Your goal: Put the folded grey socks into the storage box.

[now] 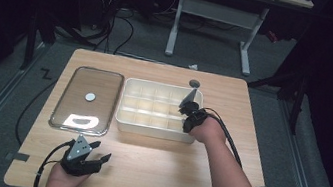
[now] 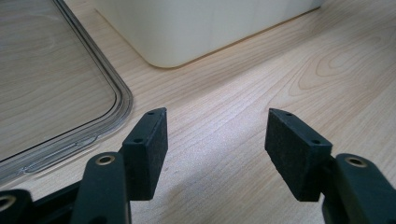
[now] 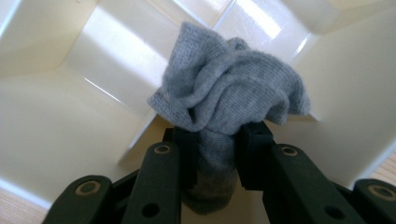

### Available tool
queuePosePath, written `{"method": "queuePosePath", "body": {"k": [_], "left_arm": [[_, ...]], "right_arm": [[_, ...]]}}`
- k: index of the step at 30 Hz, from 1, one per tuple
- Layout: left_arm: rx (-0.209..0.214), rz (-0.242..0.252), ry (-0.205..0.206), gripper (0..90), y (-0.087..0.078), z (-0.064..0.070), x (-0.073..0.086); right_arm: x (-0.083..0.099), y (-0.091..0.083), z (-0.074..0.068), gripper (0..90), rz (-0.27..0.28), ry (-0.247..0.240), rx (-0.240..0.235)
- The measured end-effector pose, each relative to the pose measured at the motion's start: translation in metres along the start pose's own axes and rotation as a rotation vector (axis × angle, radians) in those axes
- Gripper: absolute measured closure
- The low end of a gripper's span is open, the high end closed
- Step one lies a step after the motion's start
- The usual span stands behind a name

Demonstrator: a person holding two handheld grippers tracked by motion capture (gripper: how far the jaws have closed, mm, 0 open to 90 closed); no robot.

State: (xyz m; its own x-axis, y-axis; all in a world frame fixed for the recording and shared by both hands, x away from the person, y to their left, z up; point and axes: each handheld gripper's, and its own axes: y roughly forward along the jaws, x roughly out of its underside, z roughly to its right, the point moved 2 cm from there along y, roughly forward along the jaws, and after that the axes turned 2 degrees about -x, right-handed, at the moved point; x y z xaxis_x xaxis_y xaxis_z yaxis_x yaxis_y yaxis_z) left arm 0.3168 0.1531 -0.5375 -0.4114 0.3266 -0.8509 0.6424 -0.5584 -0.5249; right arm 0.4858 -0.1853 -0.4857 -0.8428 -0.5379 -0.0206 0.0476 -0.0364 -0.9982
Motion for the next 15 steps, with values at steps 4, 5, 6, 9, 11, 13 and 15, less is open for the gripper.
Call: {"method": "queuePosePath", "body": {"k": [4,5,6,9,11,13,15], "left_arm": [[0.000,0.001,-0.001,39.8,0.0001,-0.0002,0.0000],[0.001,0.002,-0.001,39.8,0.0001,-0.0003,0.0000],[0.000,0.002,0.000,39.8,0.0001,-0.0005,0.0000],[0.000,0.001,0.000,39.8,0.0003,-0.0006,0.0001],[0.000,0.001,-0.001,39.8,0.0001,-0.0009,0.0000],[-0.001,0.000,-0.003,39.8,0.0001,-0.0015,-0.0001],[-0.002,0.000,-0.003,39.8,0.0001,-0.0016,-0.0001]], "right_arm": [[-0.0003,0.0014,0.0006,73.2,-0.011,0.011,-0.011],[-0.0003,0.0022,0.0019,73.2,-0.011,0.016,-0.020],[-0.0004,0.0028,0.0036,73.2,-0.007,0.006,-0.026],[-0.0002,0.0031,0.0035,72.7,0.000,0.004,-0.028],[0.0004,0.0020,0.0025,71.1,0.000,0.019,-0.030],[0.0000,0.0002,0.0017,63.3,0.003,0.003,-0.029],[-0.0002,-0.0029,0.0005,59.6,-0.005,0.014,-0.030]]}}
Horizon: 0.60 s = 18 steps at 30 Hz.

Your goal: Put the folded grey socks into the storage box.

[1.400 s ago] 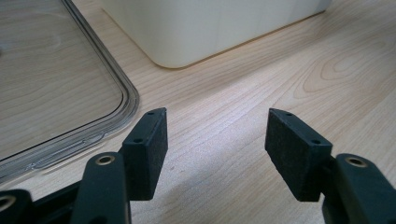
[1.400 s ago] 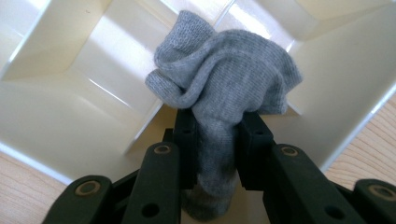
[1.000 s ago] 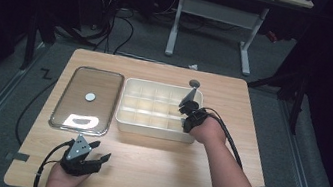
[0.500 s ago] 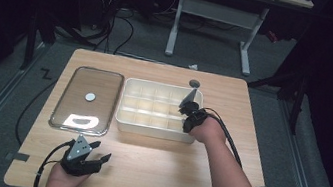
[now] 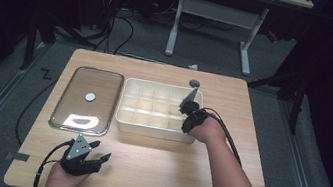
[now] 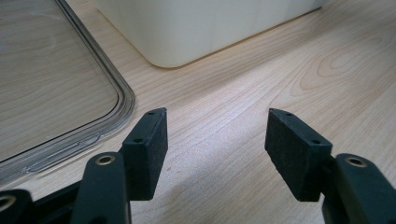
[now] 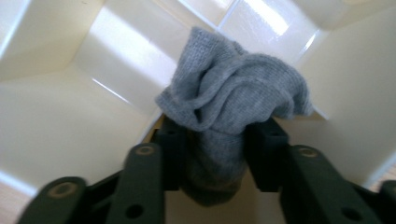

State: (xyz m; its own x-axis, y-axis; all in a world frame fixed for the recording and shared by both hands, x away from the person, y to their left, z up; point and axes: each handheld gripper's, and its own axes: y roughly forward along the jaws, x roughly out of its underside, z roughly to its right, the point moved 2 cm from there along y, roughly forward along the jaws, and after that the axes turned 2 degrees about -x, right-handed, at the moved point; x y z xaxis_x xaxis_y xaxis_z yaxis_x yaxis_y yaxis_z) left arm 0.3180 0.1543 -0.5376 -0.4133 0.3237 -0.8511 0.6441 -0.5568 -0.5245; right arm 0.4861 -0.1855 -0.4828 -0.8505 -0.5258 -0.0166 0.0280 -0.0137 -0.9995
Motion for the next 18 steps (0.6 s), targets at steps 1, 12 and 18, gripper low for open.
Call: {"method": "queuePosePath", "body": {"k": [1,12,18], "left_arm": [[0.000,0.000,0.000,39.8,0.000,0.000,0.000],[0.004,-0.003,0.004,39.8,0.001,0.002,0.000],[0.004,-0.004,0.006,39.8,0.001,0.002,0.000]], "right_arm": [[0.000,-0.003,0.000,59.4,0.004,-0.004,0.000],[0.012,-0.040,0.004,90.0,0.108,-0.028,0.004],[0.009,-0.018,0.001,90.0,0.038,-0.016,0.018]]}}
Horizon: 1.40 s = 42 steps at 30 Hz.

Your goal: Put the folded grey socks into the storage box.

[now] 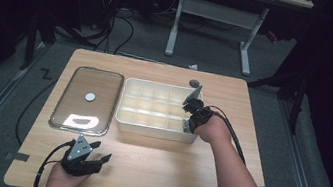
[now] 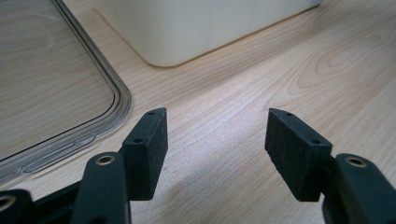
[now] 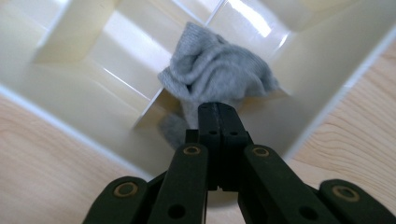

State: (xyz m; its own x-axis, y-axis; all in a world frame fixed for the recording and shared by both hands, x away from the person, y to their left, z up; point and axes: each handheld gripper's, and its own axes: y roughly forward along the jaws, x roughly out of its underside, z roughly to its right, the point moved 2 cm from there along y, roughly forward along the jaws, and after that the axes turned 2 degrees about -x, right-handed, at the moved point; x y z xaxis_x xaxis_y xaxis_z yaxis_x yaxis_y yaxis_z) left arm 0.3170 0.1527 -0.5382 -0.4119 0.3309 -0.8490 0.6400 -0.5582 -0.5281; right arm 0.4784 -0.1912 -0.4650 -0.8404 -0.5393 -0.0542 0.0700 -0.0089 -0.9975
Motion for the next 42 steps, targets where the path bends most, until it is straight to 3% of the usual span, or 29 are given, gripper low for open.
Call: {"method": "queuePosePath", "body": {"k": [3,7,12,16,18,25,30,36,41,42], "left_arm": [[0.001,-0.002,-0.001,39.8,0.001,-0.001,0.000],[0.002,0.000,-0.004,39.8,0.000,-0.001,0.000],[0.004,-0.002,-0.003,39.8,0.000,0.000,0.000],[0.006,-0.007,0.007,39.8,0.001,0.002,0.001],[0.004,-0.007,0.008,39.8,0.001,0.001,0.001],[0.000,-0.004,-0.007,39.7,0.000,-0.002,0.002],[0.002,-0.006,-0.005,39.8,0.000,-0.002,0.002],[0.003,-0.003,-0.006,39.8,-0.001,-0.002,0.002],[0.002,0.002,-0.010,39.8,-0.002,-0.002,0.001],[0.001,0.004,-0.012,39.7,-0.002,-0.002,0.001]], "right_arm": [[0.000,0.014,0.000,90.0,-0.023,-0.001,-0.007],[0.002,0.017,0.000,90.0,-0.017,0.010,-0.011],[0.004,-0.001,0.001,88.6,0.012,0.002,-0.002],[-0.001,-0.022,0.001,88.4,0.093,0.015,0.003],[-0.004,-0.023,0.000,88.1,0.101,0.019,0.017],[-0.016,0.009,-0.001,90.0,0.038,0.012,0.034],[-0.020,0.016,-0.001,90.0,0.014,0.031,0.022],[-0.026,0.022,-0.004,90.0,-0.018,0.034,0.039],[-0.020,0.020,-0.002,90.0,0.017,0.044,0.021],[-0.017,0.014,0.000,90.0,0.046,0.051,0.015]]}}
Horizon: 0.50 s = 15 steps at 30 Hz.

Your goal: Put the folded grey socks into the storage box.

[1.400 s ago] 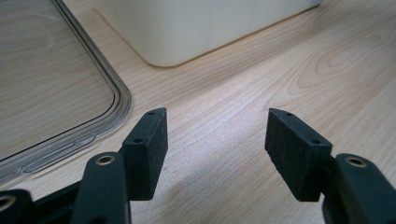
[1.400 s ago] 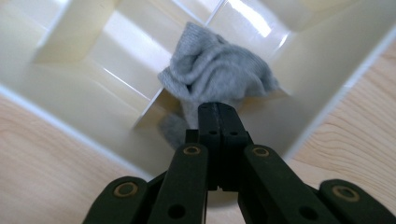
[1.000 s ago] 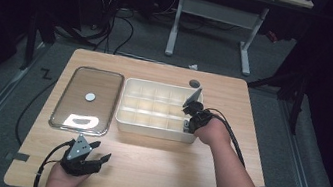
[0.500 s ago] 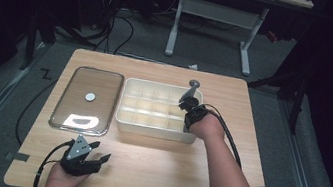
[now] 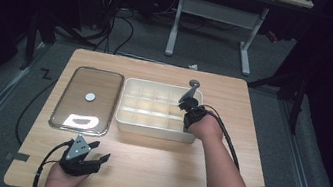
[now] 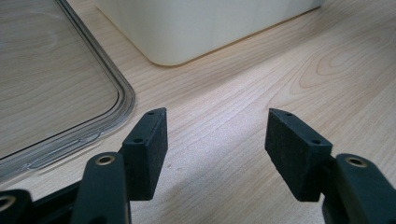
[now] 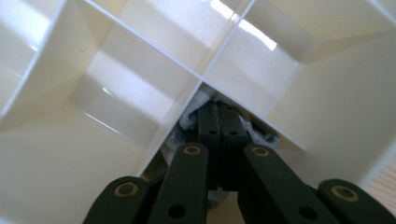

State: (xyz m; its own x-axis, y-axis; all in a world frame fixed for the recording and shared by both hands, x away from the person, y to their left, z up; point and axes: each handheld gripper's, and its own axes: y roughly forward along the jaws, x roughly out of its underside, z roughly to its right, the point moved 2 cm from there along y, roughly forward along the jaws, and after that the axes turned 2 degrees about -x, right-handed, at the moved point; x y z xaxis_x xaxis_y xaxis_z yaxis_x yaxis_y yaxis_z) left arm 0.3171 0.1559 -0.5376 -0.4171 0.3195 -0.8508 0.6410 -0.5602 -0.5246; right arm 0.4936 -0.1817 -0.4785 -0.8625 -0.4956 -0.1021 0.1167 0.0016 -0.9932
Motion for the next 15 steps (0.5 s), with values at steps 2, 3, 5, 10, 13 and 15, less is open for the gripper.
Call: {"method": "queuePosePath", "body": {"k": [2,3,5,10,13,15], "left_arm": [[-0.001,0.001,-0.003,39.8,0.000,-0.001,-0.001],[-0.001,-0.001,-0.003,39.8,0.000,-0.001,-0.001],[-0.003,-0.001,-0.003,39.8,0.001,-0.001,-0.002],[-0.022,-0.012,0.005,39.8,-0.001,-0.002,-0.001],[-0.024,-0.048,-0.019,37.8,0.001,-0.006,-0.001],[-0.028,-0.061,-0.021,37.1,0.002,-0.006,0.000]], "right_arm": [[0.003,-0.008,0.001,88.5,0.026,-0.017,0.006],[0.003,-0.008,0.001,88.5,0.026,-0.017,0.006],[0.008,-0.019,0.002,87.3,0.060,-0.016,-0.007],[0.019,-0.035,0.002,81.3,0.133,-0.012,-0.032],[0.027,-0.034,0.001,78.8,0.168,-0.012,-0.046],[0.032,-0.033,-0.001,77.5,0.197,-0.007,-0.052]]}}
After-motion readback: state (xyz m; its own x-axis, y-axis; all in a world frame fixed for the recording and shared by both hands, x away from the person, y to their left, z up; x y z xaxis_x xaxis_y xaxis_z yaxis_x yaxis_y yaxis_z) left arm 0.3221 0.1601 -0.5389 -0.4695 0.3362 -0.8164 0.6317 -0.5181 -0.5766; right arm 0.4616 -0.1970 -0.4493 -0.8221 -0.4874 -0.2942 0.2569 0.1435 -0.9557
